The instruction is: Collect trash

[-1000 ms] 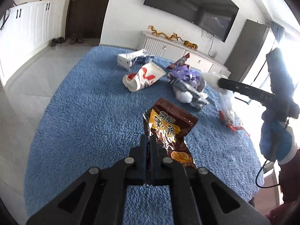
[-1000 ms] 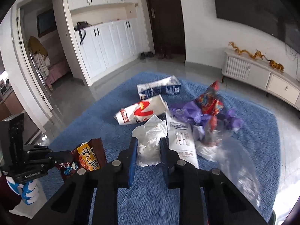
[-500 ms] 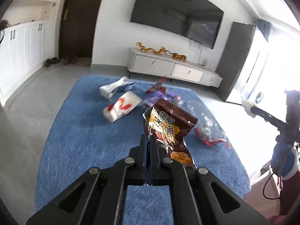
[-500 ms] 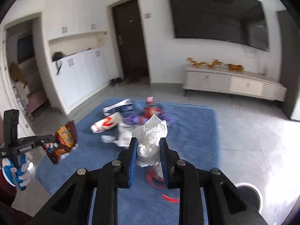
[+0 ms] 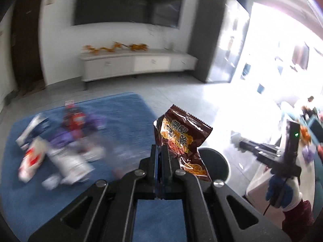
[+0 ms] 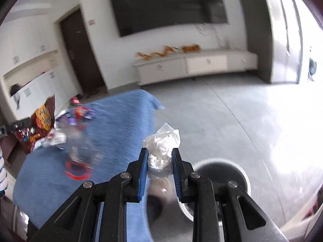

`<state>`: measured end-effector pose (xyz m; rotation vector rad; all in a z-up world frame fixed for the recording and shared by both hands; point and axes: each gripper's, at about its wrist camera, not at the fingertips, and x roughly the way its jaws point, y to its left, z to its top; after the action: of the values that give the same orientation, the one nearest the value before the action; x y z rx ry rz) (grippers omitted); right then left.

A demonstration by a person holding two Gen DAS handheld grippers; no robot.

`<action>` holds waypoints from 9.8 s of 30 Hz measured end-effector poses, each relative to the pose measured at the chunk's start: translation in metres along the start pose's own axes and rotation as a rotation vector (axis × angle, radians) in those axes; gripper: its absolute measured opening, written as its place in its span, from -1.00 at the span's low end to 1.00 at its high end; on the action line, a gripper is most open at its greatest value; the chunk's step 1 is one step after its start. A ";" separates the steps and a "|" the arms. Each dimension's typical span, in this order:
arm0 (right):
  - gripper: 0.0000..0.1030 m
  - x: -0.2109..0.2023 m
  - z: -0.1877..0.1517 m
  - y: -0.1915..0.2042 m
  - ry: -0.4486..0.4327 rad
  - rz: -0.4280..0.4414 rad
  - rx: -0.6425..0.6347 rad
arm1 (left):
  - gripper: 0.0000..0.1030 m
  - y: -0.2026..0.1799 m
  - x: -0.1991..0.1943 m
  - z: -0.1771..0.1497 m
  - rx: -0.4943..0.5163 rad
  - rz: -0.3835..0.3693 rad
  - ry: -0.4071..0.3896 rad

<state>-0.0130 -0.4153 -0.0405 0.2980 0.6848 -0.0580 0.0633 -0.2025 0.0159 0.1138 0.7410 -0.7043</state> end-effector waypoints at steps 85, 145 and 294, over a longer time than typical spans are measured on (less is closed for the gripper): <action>0.32 0.112 0.003 0.253 0.245 0.158 -0.323 | 0.32 0.337 0.016 -0.073 -0.235 0.212 0.119; -0.55 0.131 -0.109 -0.176 0.225 0.138 0.538 | -0.28 -0.163 0.250 0.008 0.159 -0.064 0.434; -0.23 0.139 -0.050 0.357 0.393 0.355 -0.729 | -0.27 0.263 -0.175 -0.166 -0.410 0.278 -0.074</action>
<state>0.1176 -0.0536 -0.0756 -0.2842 0.9817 0.5927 0.0406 0.1506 -0.0310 -0.1806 0.7672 -0.2814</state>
